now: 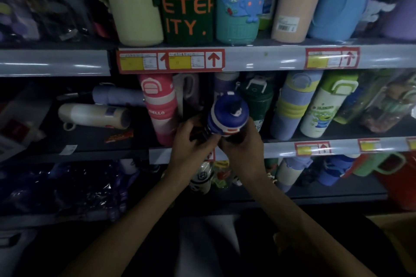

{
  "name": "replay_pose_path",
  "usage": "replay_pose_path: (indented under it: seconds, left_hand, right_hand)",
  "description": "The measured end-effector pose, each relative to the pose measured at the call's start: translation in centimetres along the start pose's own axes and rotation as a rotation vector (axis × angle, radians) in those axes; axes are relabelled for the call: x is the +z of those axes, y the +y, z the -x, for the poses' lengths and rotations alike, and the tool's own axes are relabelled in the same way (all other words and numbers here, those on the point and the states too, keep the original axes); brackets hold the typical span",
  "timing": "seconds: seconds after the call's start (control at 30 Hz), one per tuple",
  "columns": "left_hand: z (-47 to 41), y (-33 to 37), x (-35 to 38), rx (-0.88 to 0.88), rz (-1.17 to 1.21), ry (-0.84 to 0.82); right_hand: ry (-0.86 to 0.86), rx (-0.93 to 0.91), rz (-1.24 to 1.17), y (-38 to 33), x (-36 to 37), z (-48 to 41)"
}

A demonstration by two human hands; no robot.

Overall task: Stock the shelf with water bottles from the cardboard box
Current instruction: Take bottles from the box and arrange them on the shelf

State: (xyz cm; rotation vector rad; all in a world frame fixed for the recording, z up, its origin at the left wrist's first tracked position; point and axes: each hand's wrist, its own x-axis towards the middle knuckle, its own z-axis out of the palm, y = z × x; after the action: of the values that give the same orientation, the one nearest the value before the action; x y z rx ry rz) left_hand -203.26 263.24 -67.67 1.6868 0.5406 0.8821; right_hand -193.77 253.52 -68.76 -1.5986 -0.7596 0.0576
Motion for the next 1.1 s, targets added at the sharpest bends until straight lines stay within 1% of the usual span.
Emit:
replay_pose_path:
  seconds: [0.13, 0.23, 0.33, 0.47, 0.6, 0.67, 0.8, 0.93, 1.1]
  left_hand:
    - [0.9, -0.2, 0.2, 0.063, -0.016, 0.013]
    - [1.4, 0.2, 0.3, 0.089, 0.039, 0.0]
    - [2.1, 0.7, 0.4, 0.1, 0.067, -0.038]
    - [2.5, 1.0, 0.9, 0.08, 0.102, -0.053]
    - [1.6, 1.1, 1.6, 0.019, 0.126, -0.056]
    - [1.2, 0.9, 2.0, 0.004, 0.101, -0.048]
    - [-0.1, -0.1, 2.7, 0.012, 0.06, 0.017]
    - [-1.6, -1.4, 3.3, -0.002, 0.021, 0.091]
    - [-3.4, -3.1, 4.0, -0.017, -0.021, 0.143]
  right_hand:
    - [0.016, -0.033, 0.023, -0.6, -0.7, 0.8]
    - [0.011, -0.078, 0.004, -1.1, -1.5, 1.0]
    - [0.015, -0.139, 0.053, -1.6, -2.6, 1.0]
    - [0.012, -0.131, 0.027, -2.1, -3.8, 1.6]
    - [0.006, -0.059, 0.01, -1.8, -5.1, 2.0]
    - [0.002, -0.01, -0.018, -1.6, -5.7, 2.2]
    - [0.01, 0.034, -0.028, -1.4, -6.3, 2.4]
    - [-0.022, 0.077, -0.067, -1.1, -6.8, 2.8]
    - [-0.039, 0.106, -0.109, -0.9, -7.4, 3.0]
